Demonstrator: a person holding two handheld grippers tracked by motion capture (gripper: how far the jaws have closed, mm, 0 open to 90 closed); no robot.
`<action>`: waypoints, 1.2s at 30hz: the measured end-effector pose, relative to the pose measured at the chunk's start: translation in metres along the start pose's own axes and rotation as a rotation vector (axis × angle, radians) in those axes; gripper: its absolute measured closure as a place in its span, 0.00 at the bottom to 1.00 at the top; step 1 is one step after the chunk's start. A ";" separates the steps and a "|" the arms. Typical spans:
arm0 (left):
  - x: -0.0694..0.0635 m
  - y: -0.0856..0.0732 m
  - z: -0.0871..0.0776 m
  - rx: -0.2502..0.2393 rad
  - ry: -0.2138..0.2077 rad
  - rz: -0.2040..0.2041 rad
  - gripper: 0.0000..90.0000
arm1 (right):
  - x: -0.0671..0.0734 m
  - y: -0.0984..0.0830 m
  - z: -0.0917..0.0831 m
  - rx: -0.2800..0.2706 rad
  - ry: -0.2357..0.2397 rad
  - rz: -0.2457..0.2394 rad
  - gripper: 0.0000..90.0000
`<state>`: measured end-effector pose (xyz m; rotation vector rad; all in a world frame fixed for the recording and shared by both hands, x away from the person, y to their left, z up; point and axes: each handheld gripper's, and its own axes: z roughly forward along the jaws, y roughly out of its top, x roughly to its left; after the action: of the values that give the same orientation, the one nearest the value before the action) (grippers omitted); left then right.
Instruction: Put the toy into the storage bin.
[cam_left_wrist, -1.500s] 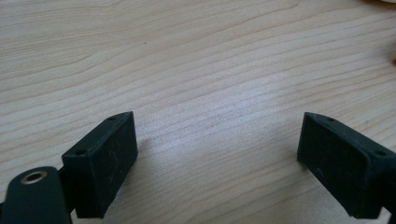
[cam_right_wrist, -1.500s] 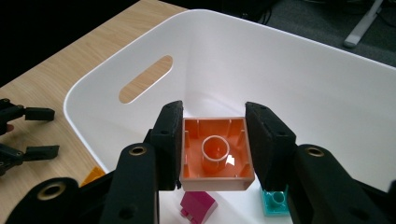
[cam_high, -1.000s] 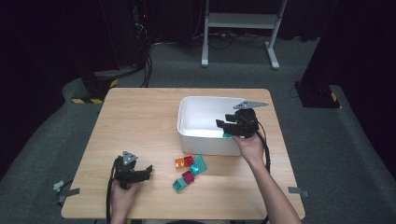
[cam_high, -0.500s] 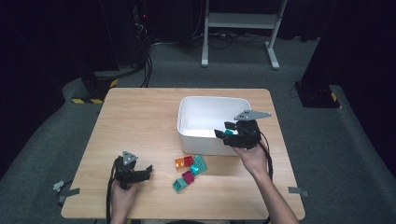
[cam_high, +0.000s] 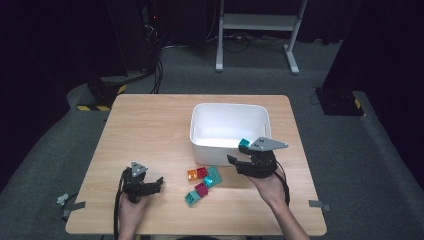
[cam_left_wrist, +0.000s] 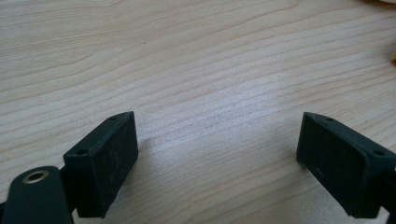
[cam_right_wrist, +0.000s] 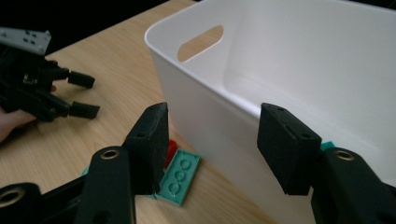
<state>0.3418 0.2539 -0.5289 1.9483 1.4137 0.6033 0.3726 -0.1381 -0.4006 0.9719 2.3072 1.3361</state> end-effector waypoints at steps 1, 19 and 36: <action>0.000 0.000 0.000 0.000 0.000 0.000 0.14 | 0.001 -0.003 0.002 0.013 0.004 -0.003 0.49; 0.000 0.000 0.000 0.001 -0.001 0.002 0.14 | 0.012 -0.049 0.046 0.076 0.043 0.059 0.47; 0.000 0.000 0.000 -0.003 -0.001 -0.003 0.14 | 0.012 -0.071 0.077 0.162 0.017 0.091 0.60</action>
<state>0.3416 0.2537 -0.5290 1.9438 1.4145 0.6027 0.3784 -0.1045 -0.5000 1.1314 2.4422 1.2095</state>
